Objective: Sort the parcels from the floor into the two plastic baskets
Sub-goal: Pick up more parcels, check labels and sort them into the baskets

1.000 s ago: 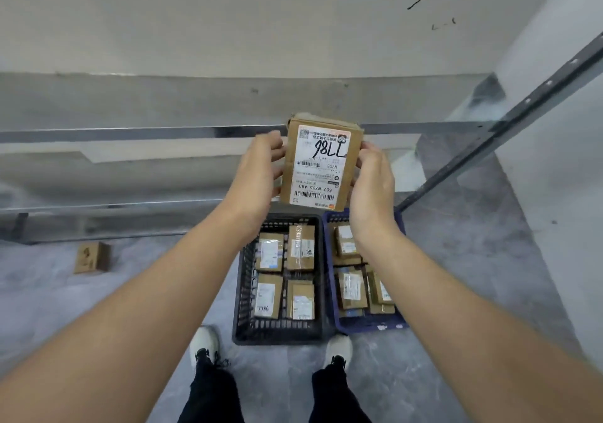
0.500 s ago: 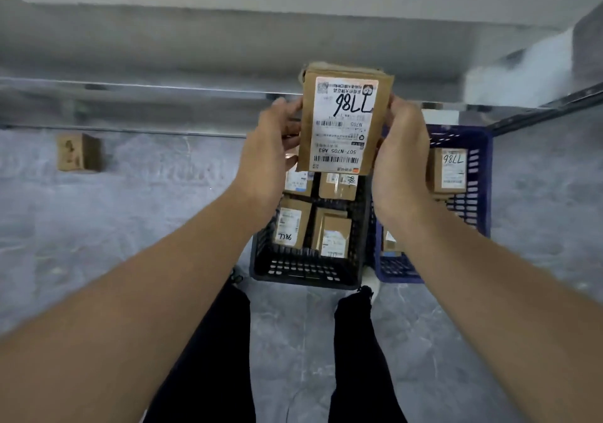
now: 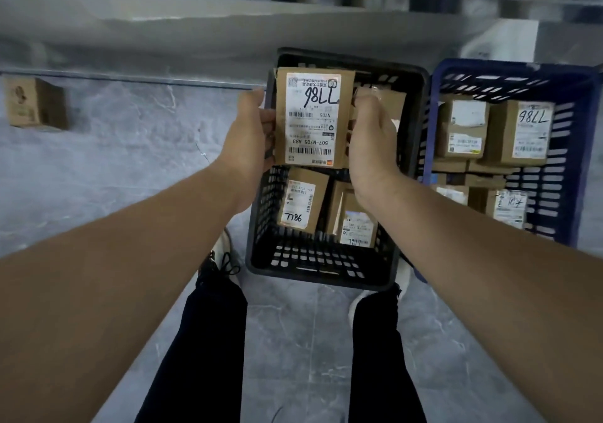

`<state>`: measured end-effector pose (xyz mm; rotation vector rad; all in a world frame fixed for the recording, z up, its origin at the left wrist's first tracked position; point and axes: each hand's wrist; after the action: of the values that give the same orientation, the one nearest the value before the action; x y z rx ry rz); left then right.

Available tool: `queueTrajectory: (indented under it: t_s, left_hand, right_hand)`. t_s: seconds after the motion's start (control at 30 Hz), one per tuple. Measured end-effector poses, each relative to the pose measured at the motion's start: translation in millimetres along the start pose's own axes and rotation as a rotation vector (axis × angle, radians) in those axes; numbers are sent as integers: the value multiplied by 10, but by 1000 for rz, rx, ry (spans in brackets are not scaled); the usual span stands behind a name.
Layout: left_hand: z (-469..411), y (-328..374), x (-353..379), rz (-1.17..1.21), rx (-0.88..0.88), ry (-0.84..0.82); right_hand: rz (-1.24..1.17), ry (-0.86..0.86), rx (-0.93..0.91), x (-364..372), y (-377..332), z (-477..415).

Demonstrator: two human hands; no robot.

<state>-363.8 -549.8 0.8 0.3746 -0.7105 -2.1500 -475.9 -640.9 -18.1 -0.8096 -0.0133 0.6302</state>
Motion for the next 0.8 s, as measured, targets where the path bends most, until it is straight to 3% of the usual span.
queueTrajectory:
  t_s: [0.27,0.8]
  left_hand:
    - [-698,-433,68,-19,-91,-12]
    - [-1695,-984,204,26,-163,-31]
  right_hand:
    - [95,-85,56,155,613,-628]
    - [142,-44,82,438,1146,-1311]
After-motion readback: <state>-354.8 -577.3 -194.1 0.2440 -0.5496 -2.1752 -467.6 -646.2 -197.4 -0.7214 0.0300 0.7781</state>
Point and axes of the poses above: each hand's wrist, its own z-axis away from the middle knuckle, its own x-axis out of the palm, y = z × x, and after that the axes turned 3 degrees about z, right-handed
